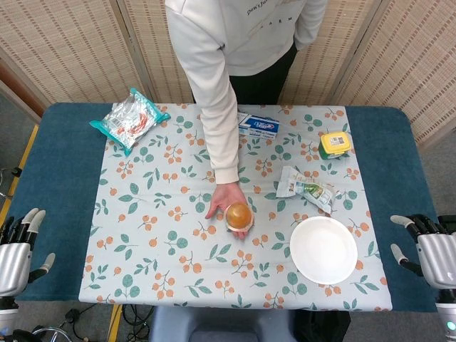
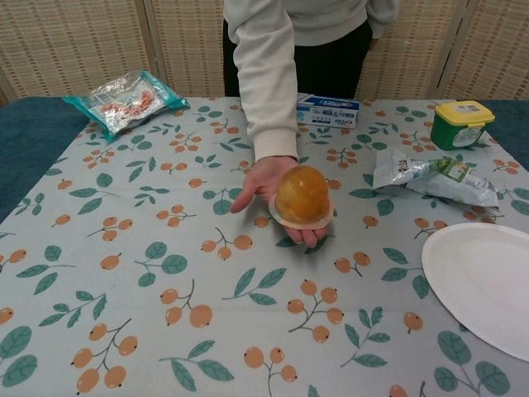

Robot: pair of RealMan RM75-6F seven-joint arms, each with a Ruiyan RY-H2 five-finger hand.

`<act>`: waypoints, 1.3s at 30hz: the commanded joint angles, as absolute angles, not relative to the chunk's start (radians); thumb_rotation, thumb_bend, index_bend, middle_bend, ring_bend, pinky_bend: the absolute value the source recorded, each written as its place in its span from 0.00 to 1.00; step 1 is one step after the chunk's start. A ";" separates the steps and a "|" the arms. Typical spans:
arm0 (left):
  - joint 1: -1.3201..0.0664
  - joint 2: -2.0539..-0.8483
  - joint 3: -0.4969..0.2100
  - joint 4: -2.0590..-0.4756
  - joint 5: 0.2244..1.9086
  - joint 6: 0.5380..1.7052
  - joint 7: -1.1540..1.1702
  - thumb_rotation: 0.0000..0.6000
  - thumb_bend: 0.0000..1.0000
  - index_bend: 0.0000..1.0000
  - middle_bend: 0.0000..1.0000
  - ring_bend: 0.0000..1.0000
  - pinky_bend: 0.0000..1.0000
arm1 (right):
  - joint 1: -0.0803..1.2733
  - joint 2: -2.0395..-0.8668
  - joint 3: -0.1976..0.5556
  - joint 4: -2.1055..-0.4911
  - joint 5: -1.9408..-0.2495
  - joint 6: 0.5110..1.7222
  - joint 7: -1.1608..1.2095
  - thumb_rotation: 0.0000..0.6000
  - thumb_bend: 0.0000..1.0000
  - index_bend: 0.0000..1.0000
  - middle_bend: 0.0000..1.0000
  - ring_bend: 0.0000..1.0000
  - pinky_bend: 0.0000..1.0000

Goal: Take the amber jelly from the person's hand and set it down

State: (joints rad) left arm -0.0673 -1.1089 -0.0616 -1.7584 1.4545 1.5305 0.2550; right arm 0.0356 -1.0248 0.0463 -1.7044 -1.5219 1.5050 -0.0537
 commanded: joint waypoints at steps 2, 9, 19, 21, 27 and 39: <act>-0.068 -1.109 -0.061 -1.758 1.456 1.530 0.255 1.00 0.28 0.05 0.04 0.11 0.06 | 0.035 -1.023 0.046 -1.706 -1.524 1.507 -0.052 1.00 0.30 0.29 0.32 0.22 0.36; -0.068 -1.110 -0.060 -1.760 1.461 1.532 0.256 1.00 0.28 0.05 0.04 0.11 0.06 | 0.032 -1.018 0.045 -1.707 -1.530 1.514 -0.047 1.00 0.30 0.29 0.32 0.22 0.36; -0.067 -1.106 -0.061 -1.761 1.464 1.535 0.252 1.00 0.28 0.05 0.04 0.11 0.06 | 0.036 -1.013 0.041 -1.715 -1.548 1.514 -0.054 1.00 0.30 0.29 0.32 0.22 0.36; -0.066 -1.104 -0.061 -1.761 1.464 1.536 0.252 1.00 0.28 0.05 0.04 0.11 0.06 | 0.043 -1.010 0.042 -1.719 -1.557 1.508 -0.060 1.00 0.30 0.29 0.32 0.22 0.36; -0.064 -1.101 -0.061 -1.764 1.468 1.541 0.247 1.00 0.28 0.05 0.04 0.11 0.06 | 0.106 -0.989 0.059 -1.762 -1.617 1.463 -0.090 1.00 0.30 0.29 0.32 0.22 0.36; -0.052 -1.101 -0.052 -1.769 1.488 1.560 0.240 1.00 0.28 0.05 0.04 0.11 0.06 | 0.400 -0.989 0.146 -1.928 -1.638 1.115 -0.183 1.00 0.29 0.28 0.28 0.22 0.36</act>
